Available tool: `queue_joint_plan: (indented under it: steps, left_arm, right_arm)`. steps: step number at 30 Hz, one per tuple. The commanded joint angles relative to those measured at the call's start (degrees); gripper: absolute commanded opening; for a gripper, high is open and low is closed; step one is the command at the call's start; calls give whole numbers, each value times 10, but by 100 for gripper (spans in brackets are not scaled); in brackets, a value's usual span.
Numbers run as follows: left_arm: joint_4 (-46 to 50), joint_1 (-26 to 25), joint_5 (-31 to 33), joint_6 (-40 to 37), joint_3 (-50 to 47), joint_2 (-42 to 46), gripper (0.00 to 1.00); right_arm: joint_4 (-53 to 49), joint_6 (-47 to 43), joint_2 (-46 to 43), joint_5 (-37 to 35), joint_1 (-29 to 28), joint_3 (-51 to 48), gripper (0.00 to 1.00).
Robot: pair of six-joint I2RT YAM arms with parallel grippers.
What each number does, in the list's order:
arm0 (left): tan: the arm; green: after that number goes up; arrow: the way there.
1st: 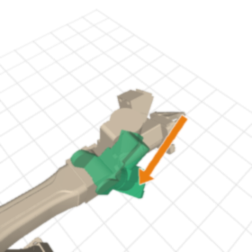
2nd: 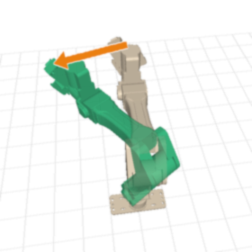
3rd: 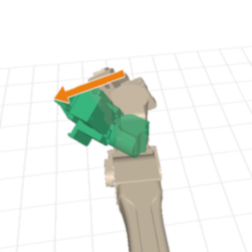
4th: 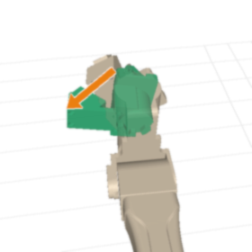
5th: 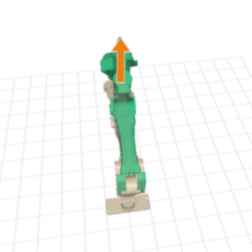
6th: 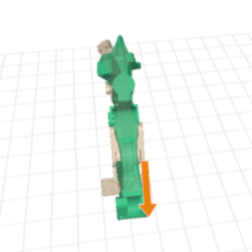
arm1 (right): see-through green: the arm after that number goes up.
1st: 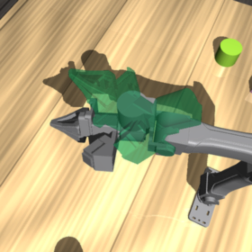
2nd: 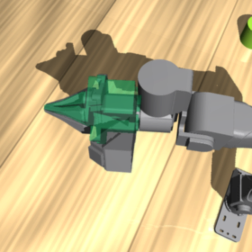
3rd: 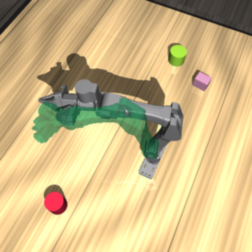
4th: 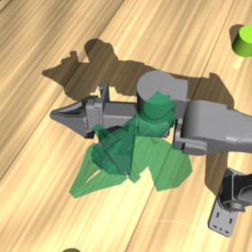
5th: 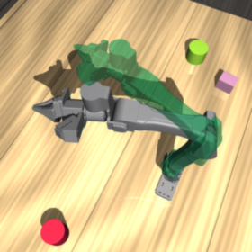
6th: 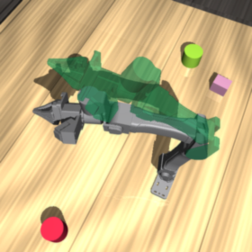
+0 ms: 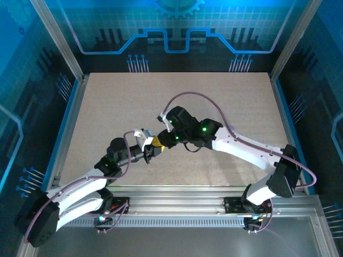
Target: Insert wireless bluetooth earbuds into charging case
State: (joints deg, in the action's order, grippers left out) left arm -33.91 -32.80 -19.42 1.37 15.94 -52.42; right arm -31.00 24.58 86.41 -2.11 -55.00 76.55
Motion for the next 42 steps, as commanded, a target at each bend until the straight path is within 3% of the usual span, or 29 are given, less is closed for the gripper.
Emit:
queue_joint_plan:
  steps: [1,22,42]
  left_arm:
    - [-55,-7,-37,-8,32,18,17]
    - [-56,-9,-40,-7,35,12,17]
    - [-47,-9,-32,-8,37,11,17]
  right_arm:
    - [7,7,-4,40,2,-18,21]
    - [9,22,-18,36,11,-5,32]
    - [37,55,-111,21,15,-33,42]
